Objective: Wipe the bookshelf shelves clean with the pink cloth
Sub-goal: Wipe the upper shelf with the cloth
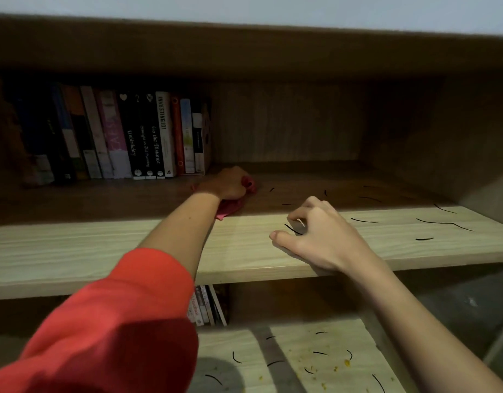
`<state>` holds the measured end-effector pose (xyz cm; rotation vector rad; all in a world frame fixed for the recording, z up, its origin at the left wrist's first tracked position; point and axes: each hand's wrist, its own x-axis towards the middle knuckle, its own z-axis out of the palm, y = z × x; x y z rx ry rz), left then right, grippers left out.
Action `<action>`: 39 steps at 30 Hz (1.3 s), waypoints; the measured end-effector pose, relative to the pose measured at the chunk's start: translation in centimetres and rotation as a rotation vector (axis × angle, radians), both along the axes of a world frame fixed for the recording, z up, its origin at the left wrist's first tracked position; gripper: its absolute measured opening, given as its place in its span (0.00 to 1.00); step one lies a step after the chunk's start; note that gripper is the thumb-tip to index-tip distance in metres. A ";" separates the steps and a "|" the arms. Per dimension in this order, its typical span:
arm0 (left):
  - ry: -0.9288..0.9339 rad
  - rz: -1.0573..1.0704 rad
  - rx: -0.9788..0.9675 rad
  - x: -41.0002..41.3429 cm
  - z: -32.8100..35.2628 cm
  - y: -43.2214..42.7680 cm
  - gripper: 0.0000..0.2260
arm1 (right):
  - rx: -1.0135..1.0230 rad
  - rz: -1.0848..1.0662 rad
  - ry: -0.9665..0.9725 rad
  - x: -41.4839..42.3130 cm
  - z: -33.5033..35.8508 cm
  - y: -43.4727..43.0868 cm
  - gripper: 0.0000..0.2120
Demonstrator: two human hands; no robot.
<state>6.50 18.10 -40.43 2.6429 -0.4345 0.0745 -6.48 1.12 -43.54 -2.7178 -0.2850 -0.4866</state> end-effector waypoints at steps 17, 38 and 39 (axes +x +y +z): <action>-0.007 -0.104 0.041 -9.5 -0.2 -0.6 0.14 | 0.175 -0.056 -0.035 -2.5 0.9 -0.3 0.23; -0.047 -0.169 0.021 -11.5 -0.6 -2.0 0.16 | -0.065 -0.037 0.011 -4.0 -0.7 -3.1 0.43; -0.045 -0.193 0.023 -11.8 -0.6 -1.6 0.16 | -0.064 -0.035 0.011 -4.0 -0.7 -3.2 0.42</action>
